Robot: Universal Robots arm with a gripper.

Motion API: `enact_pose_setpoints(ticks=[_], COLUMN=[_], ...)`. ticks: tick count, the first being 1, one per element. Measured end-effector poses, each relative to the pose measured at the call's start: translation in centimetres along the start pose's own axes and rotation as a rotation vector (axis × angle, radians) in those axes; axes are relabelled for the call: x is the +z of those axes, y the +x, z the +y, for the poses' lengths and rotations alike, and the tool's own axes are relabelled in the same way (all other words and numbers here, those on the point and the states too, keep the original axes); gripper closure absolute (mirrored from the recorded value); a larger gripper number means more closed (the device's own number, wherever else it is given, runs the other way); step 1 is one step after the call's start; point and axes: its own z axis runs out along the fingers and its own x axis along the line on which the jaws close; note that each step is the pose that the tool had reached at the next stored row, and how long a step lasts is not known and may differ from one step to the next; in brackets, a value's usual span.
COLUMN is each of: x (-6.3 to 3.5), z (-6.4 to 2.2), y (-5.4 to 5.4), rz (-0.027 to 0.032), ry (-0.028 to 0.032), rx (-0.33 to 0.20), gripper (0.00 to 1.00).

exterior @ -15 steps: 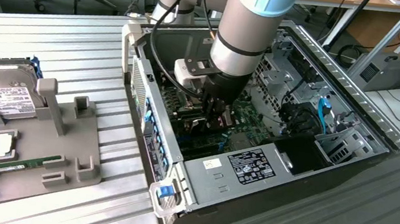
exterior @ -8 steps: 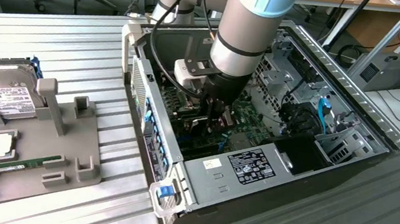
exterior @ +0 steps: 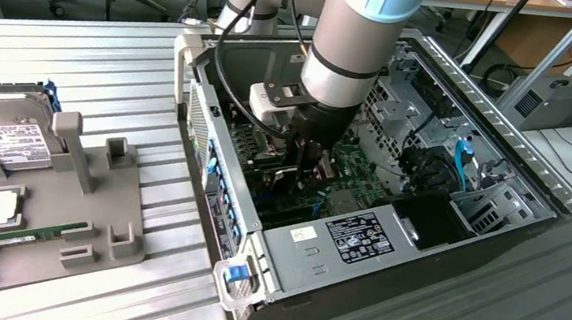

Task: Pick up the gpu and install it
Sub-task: 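Insert the gpu into the slot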

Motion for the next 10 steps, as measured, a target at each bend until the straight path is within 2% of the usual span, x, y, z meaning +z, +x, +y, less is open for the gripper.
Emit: enact_pose_setpoints(ticks=[2,5,10], x=[-0.85,-1.28,-1.36], z=[0.00,-0.01,0.00], y=[-0.1,-0.3,-0.3], rz=[-0.0002,-0.0002,0.0016], ry=[0.0001,0.0002,0.0003], rx=[0.000,0.000,0.000], gripper=[0.47,0.47,0.47])
